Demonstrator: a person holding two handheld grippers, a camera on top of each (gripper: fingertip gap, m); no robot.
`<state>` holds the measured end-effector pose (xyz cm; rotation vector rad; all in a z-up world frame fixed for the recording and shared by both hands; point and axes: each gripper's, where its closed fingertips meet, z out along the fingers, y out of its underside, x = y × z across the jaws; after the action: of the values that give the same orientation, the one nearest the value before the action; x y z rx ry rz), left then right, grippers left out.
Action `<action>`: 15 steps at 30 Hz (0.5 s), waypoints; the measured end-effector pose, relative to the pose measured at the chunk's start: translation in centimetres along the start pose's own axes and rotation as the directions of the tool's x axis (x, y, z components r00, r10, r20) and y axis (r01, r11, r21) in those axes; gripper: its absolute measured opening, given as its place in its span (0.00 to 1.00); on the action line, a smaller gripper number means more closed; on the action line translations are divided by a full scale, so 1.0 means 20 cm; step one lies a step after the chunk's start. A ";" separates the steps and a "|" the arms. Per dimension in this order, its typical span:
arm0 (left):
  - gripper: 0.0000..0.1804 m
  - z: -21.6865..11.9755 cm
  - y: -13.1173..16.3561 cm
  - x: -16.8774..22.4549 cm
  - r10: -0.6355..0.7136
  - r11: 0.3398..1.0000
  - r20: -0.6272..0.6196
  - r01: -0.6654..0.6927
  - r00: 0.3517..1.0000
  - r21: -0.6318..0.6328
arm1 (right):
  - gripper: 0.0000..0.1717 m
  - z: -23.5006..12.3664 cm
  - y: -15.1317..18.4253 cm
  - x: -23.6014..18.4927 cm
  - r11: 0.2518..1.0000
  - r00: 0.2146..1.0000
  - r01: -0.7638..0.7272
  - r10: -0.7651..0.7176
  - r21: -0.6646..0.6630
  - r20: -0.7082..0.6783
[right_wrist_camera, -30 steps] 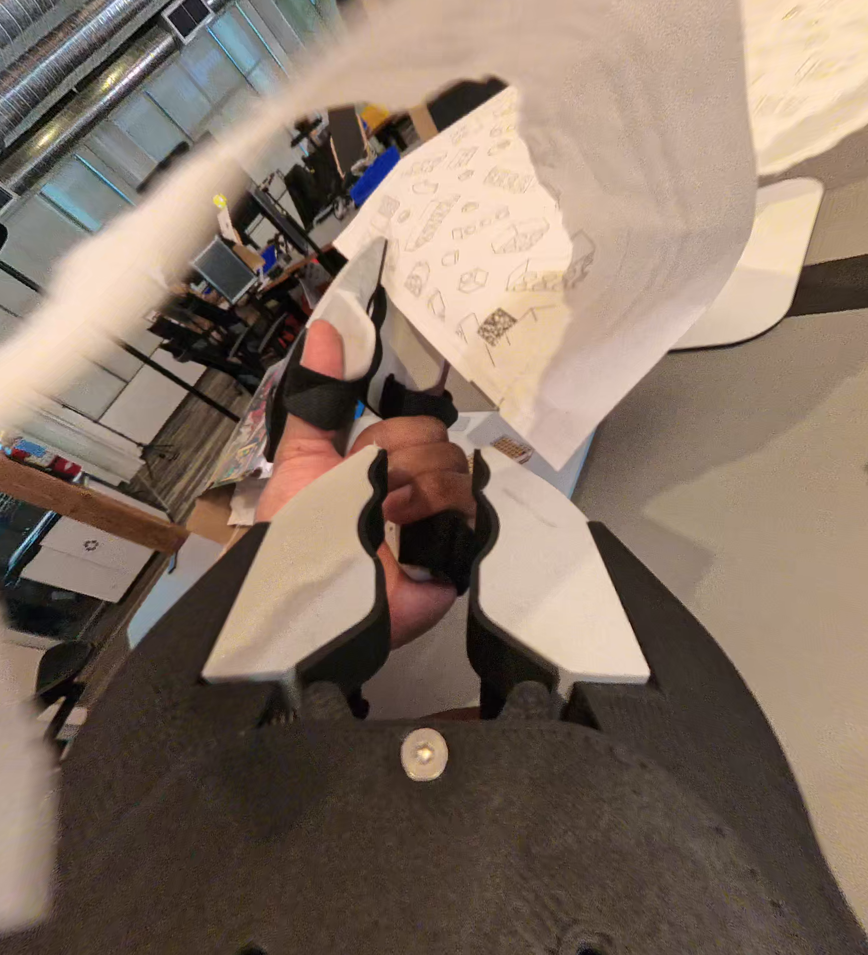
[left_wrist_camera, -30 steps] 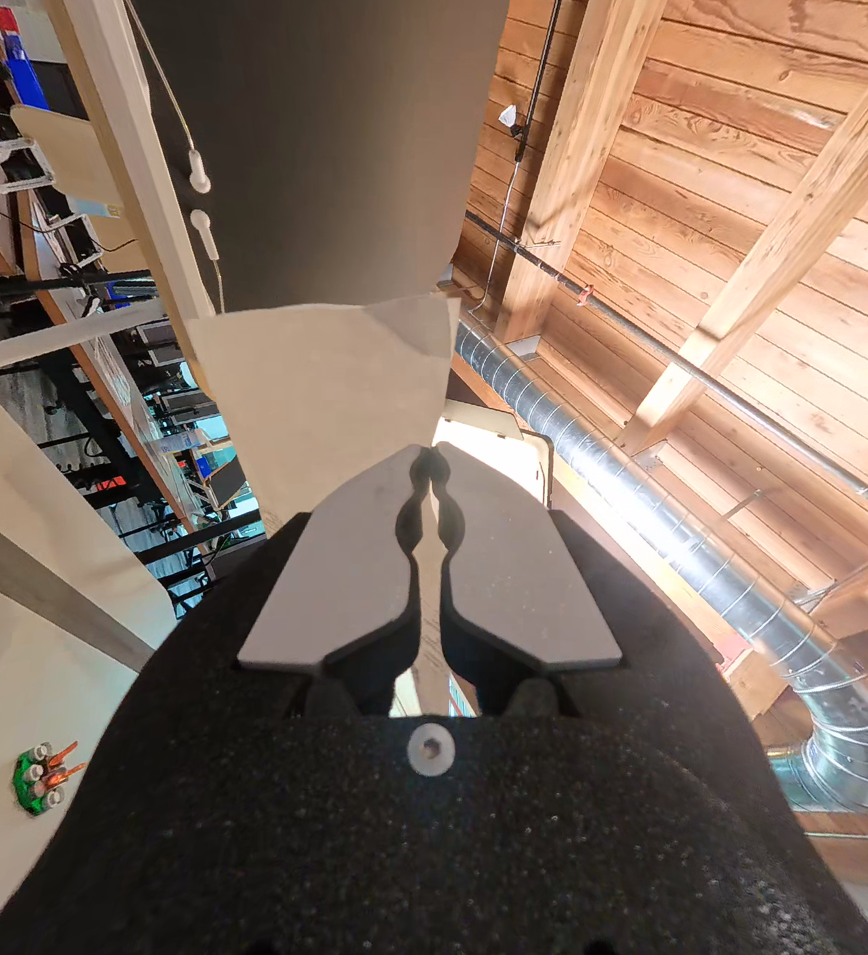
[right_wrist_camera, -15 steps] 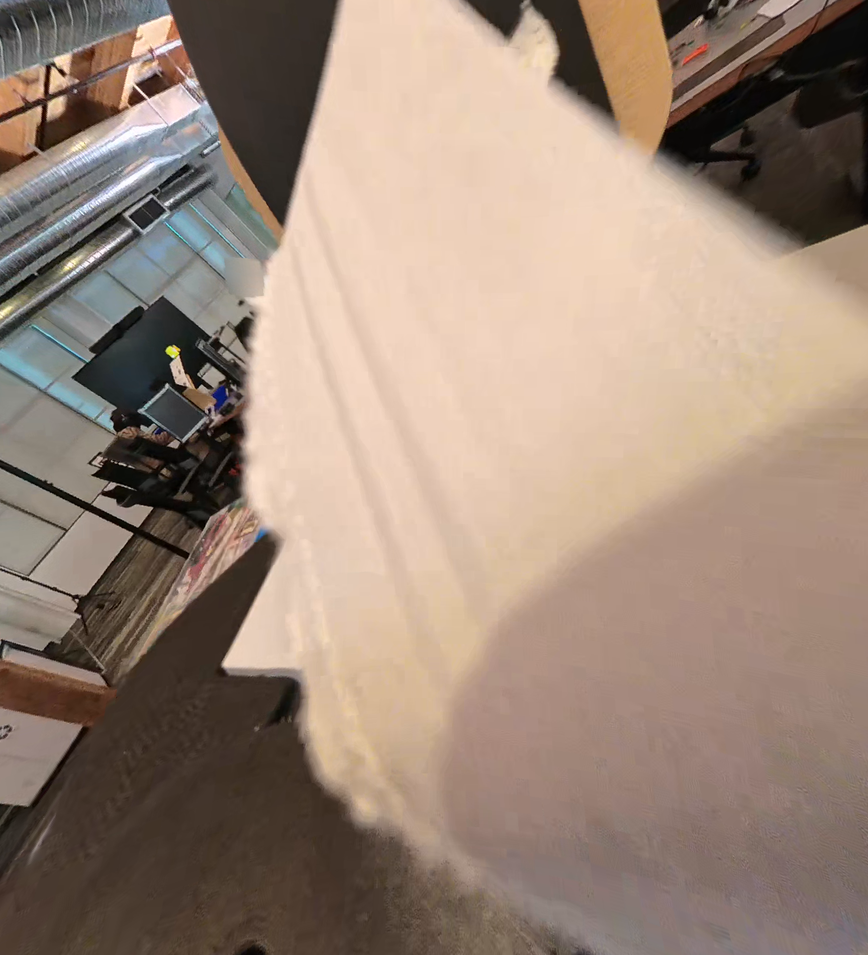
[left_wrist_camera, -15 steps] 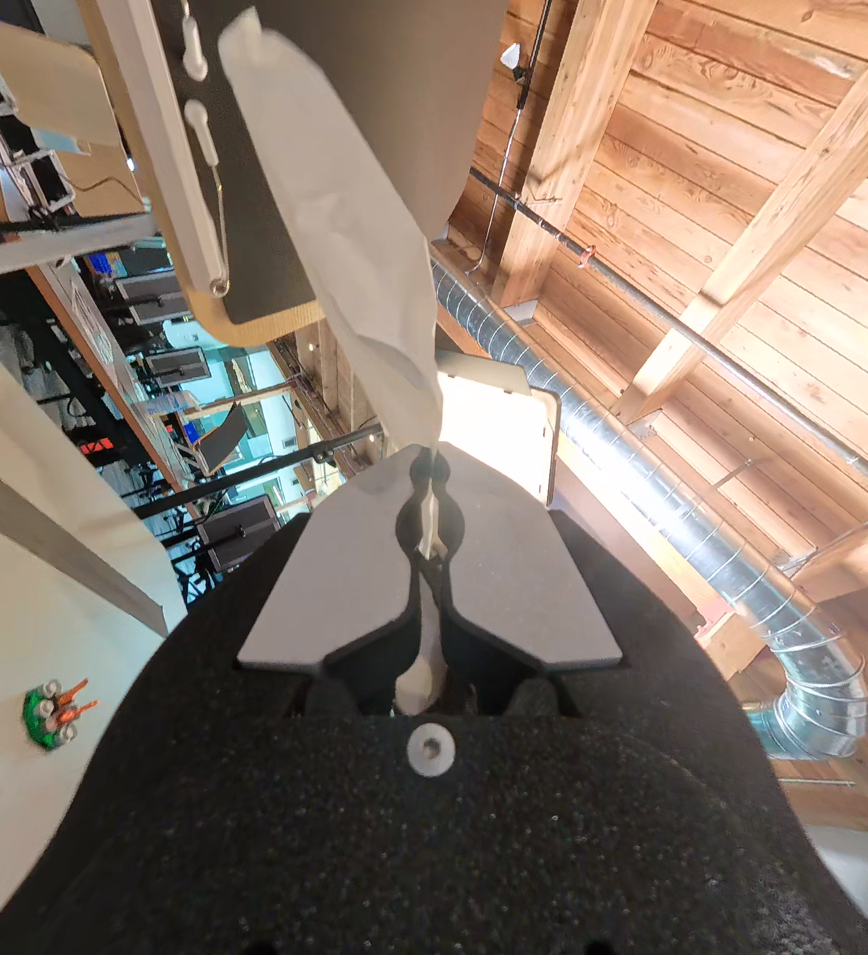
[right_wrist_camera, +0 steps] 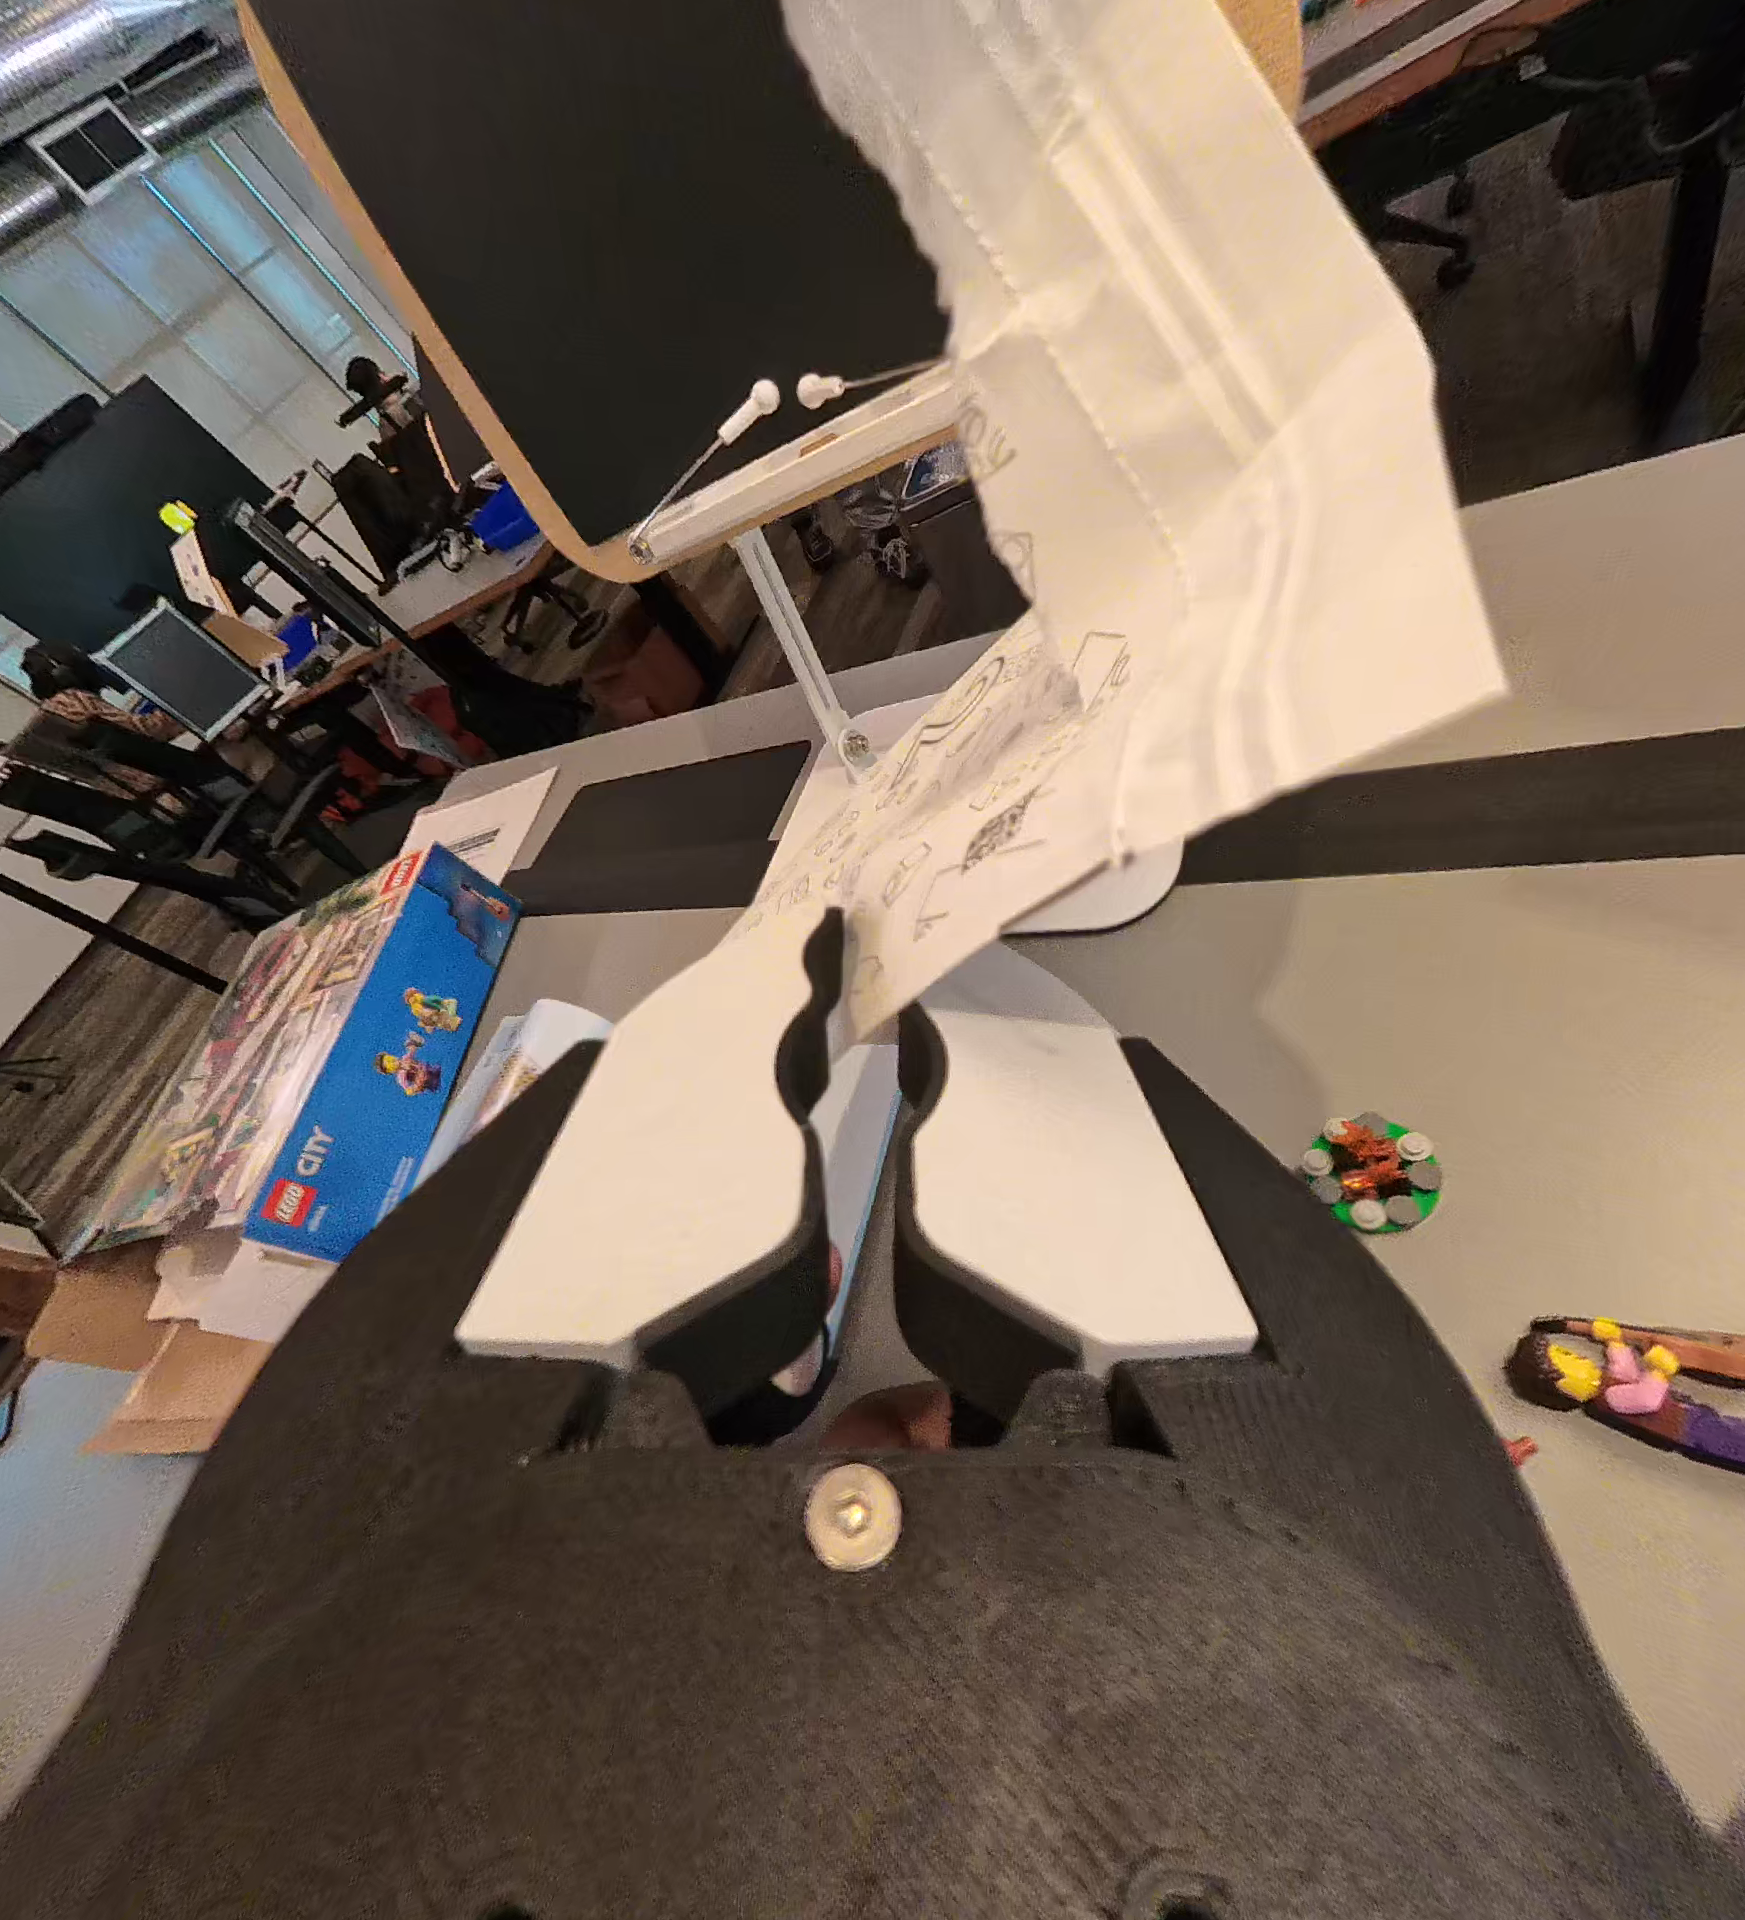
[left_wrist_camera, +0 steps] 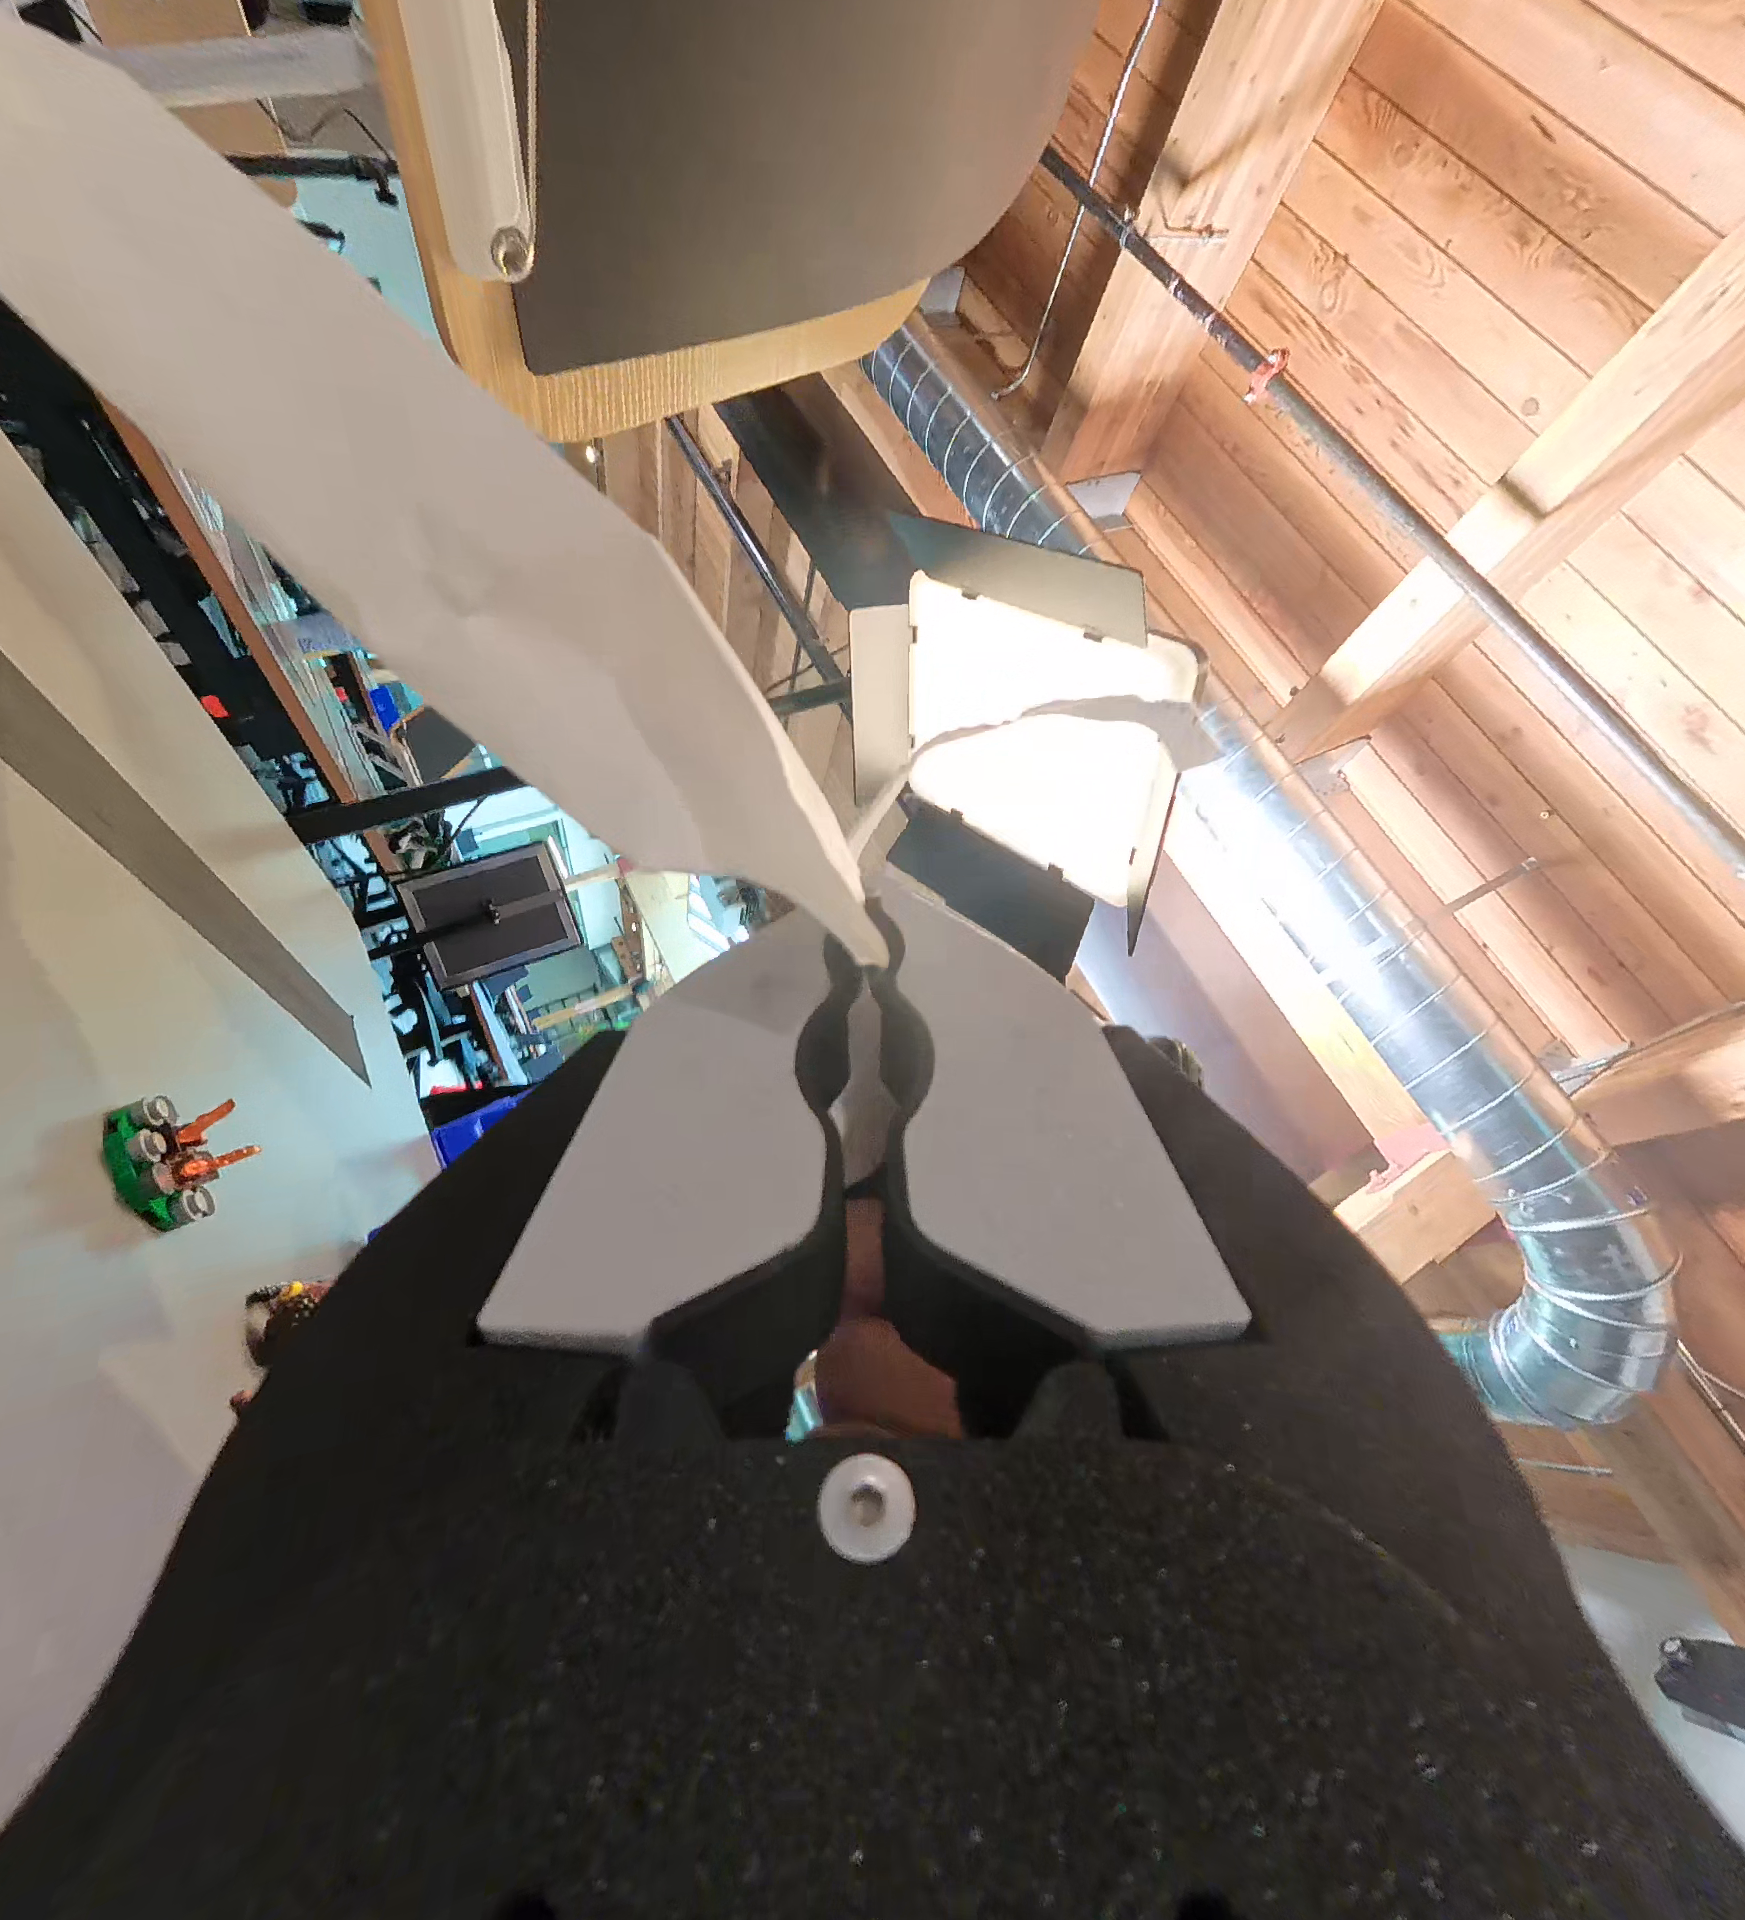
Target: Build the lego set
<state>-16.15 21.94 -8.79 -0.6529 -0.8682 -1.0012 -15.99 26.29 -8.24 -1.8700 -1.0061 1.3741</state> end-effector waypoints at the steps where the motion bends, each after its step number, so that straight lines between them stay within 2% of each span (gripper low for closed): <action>1: 0.00 0.01 0.02 0.00 0.000 1.000 0.009 0.000 1.000 -0.030 | 0.03 0.00 -0.01 0.01 1.000 1.000 0.017 -0.017 -0.007 -0.002; 5: 0.14 0.06 0.14 0.02 0.082 0.964 0.033 -0.071 0.996 -0.257 | 0.00 -0.03 -0.10 0.11 0.993 0.996 0.091 -0.093 -0.075 -0.019; 8: 0.15 0.07 0.17 0.10 0.209 0.894 0.004 -0.189 0.978 -0.406 | 0.01 -0.14 -0.23 0.28 0.969 0.980 0.175 -0.188 -0.173 -0.059; 10: 0.08 0.08 0.13 0.19 0.283 0.860 -0.073 -0.286 0.956 -0.423 | 0.00 -0.23 -0.35 0.36 0.964 0.984 0.167 -0.176 -0.209 -0.025; 12: 0.07 0.09 0.09 0.30 0.314 0.842 -0.162 -0.353 0.936 -0.408 | 0.00 -0.30 -0.42 0.37 0.955 0.990 0.142 -0.134 -0.259 0.047; 15: 0.04 0.09 0.02 0.47 0.287 0.863 -0.312 -0.386 0.906 -0.327 | 0.00 -0.37 -0.49 0.24 0.956 0.975 0.131 -0.077 -0.264 0.208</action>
<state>-13.77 19.43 0.08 -0.9501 -0.3103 -0.9102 -10.30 35.26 -0.51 -1.8696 -1.4406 1.4348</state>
